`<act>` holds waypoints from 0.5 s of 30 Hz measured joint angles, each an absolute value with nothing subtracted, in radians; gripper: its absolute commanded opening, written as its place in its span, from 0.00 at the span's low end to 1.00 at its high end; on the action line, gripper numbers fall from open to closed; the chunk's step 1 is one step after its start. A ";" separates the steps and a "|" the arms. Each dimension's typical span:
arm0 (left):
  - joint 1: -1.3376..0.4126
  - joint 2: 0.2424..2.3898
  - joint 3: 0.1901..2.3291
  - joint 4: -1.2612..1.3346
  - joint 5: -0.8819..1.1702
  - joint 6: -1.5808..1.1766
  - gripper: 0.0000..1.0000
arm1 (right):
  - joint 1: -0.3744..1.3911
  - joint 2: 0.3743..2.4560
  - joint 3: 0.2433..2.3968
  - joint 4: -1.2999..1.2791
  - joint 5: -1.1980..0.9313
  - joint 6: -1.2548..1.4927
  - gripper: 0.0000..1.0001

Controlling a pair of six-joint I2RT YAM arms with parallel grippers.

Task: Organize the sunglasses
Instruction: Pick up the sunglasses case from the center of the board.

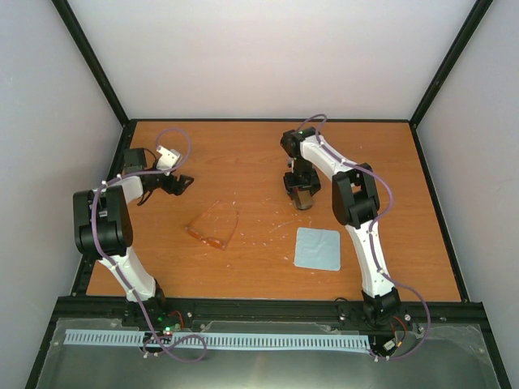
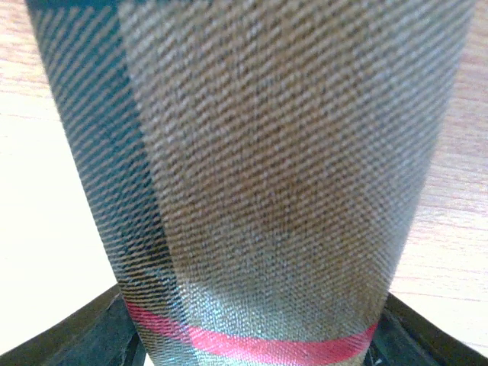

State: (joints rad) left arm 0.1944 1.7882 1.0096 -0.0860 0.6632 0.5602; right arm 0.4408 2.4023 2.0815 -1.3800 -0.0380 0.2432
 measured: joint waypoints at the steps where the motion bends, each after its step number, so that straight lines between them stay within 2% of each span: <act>1: 0.194 1.788 1.010 -0.086 0.666 0.558 0.88 | 0.441 2.402 2.086 -1.384 -0.039 0.243 0.65; 3: 0.194 1.788 1.010 -0.088 0.686 0.551 0.89 | 0.441 2.402 2.101 -1.390 -0.052 0.243 0.64; 6: 0.190 1.784 1.019 -0.114 0.734 0.529 0.99 | 0.439 2.389 2.109 -1.372 -0.124 0.240 0.62; 11: 0.144 1.763 1.063 -0.171 0.830 0.480 1.00 | 0.437 2.280 2.006 -1.212 -0.392 0.248 0.54; 15: 0.077 1.726 1.076 -0.184 0.907 0.433 1.00 | 0.438 2.195 1.905 -1.057 -0.615 0.281 0.56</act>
State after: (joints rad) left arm 0.0772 1.7260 1.0760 -0.1837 0.9066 0.4328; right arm 0.4377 2.1948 1.9045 -1.0569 -0.6151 0.2813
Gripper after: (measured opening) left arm 0.994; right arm 0.633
